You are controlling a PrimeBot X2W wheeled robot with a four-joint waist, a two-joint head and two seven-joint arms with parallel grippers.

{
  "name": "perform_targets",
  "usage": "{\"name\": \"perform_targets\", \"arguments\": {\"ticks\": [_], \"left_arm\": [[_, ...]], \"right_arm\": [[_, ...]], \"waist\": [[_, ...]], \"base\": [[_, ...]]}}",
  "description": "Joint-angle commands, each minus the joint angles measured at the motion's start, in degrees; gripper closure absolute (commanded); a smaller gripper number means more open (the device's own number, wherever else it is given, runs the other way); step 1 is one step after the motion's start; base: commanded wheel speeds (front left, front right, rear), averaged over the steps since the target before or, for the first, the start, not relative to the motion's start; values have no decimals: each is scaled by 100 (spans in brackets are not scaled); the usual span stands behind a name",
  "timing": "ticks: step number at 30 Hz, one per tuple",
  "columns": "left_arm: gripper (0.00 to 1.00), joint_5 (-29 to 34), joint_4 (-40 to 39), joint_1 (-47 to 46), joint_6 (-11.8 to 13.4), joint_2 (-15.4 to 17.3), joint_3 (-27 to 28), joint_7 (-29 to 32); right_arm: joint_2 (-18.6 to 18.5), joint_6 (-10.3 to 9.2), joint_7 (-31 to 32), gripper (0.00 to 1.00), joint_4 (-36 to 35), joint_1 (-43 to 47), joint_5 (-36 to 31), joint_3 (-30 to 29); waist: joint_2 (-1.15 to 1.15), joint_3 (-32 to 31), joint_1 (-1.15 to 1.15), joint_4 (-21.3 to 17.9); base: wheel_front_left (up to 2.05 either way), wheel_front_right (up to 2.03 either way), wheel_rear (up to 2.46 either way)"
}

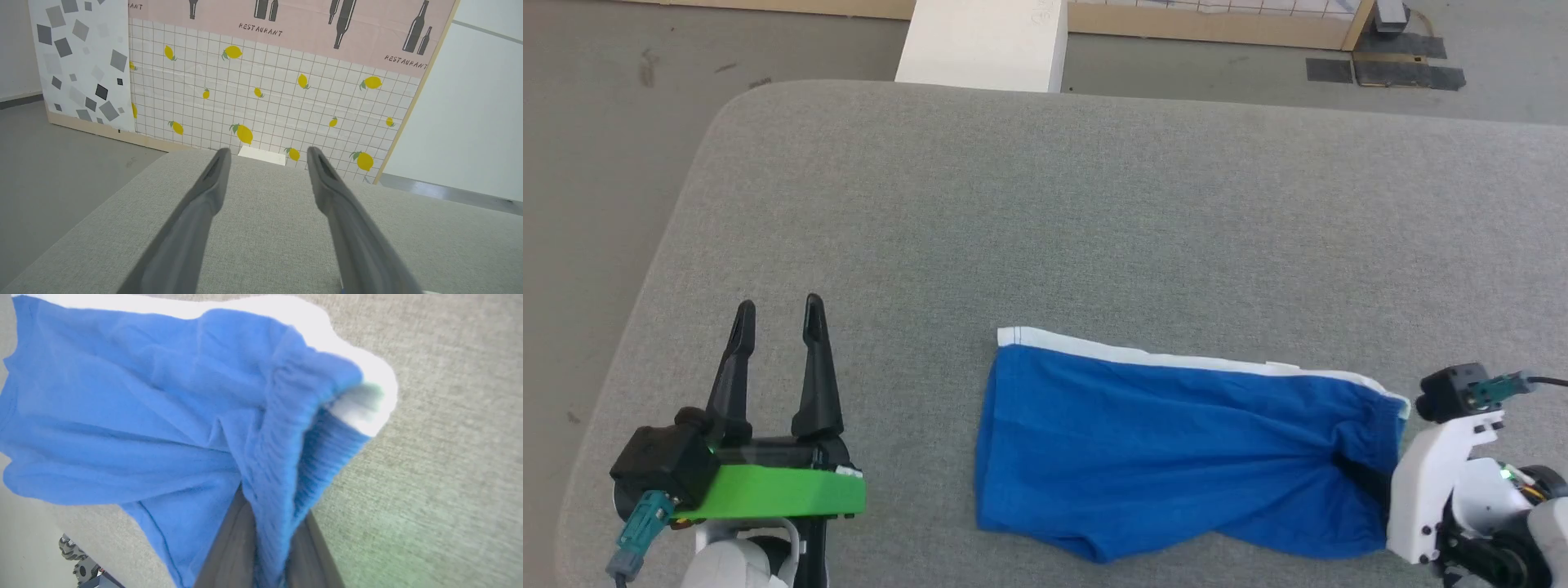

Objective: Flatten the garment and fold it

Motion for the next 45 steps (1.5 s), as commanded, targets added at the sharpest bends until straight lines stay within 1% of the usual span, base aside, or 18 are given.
{"name": "perform_targets", "arguments": {"ticks": [1, 8, 12, 13, 17, 20, 21, 22, 24, 26, 29, 32, 37, 41, 45], "left_arm": [[0, 34, 3, 33, -33, -25, 4, -27], [0, 53, 27, 50, -61, -32, -30, -27], [0, 33, 54, 49, -56, -33, -49, -27], [0, -1, 73, 37, -40, -34, -75, -27], [0, -35, 105, 25, -30, -34, -118, -27], [0, -58, 113, 39, -22, -34, -120, -27], [0, -88, 129, 92, -17, -34, -140, -27], [0, -93, 130, 98, -16, -34, -142, -27], [0, -107, 136, 112, -12, -34, -152, -27], [0, -113, 139, 114, -12, -34, -164, -27], [0, -125, 149, 106, -17, -34, -186, -27], [0, -134, 163, 99, -23, -34, -205, -27], [0, -152, 175, 66, -41, -34, -253, -27], [0, -160, 164, 81, -49, -34, -250, -27], [0, -193, 149, 119, -36, -34, -258, -27]], "right_arm": [[-132, -14, -20, 100, 125, -14, 7, -99], [-558, -14, 67, 100, 454, -20, -211, -806], [-787, -14, 287, 100, 770, -48, -714, -1292], [-806, -14, 436, 100, 938, -104, -1028, -1576], [-802, -14, 760, 100, 830, -154, -1368, -1690], [-792, -14, 1283, 100, 436, -117, -1434, -1646], [-916, -14, 2392, 100, -820, 135, -1438, -1579], [-913, -14, 2526, 100, -1028, 172, -1408, -1572], [-869, -14, 2932, 100, -1684, 286, -1323, -1580], [-774, -14, 3191, 100, -2135, 354, -1244, -1592], [-464, -14, 3455, 100, -2728, 396, -1141, -1549], [-110, -14, 3516, 100, -2931, 360, -1120, -1419], [417, -14, 3391, 100, -2771, 252, -1221, -1085], [784, -14, 3027, 100, -2325, 77, -1370, -893], [1005, -14, 2661, 100, -1821, -99, -1556, -719]], "waist": [[0, 3, 0, -19], [0, 5, 0, -77], [0, -2, 0, -91], [0, -14, 0, -91], [0, -44, 0, -86], [0, -83, 0, -95], [0, -167, 0, -108], [0, -174, 0, -110], [0, -194, 0, -118], [0, -206, 0, -124], [0, -223, 0, -124], [0, -237, 0, -116], [0, -224, 0, -40], [0, -203, 0, 32], [0, -162, 0, 99]], "base": [[0, 0, 0], [0, 0, 0], [0, 0, 0], [0, 0, 0], [0, 0, 0], [0, 0, 0], [0, 0, 0], [0, 0, 0], [0, 0, 0], [0, 0, 0], [0, 0, 0], [0, 0, 0], [0, 0, 0], [0, 0, 0], [0, 0, 0]]}}
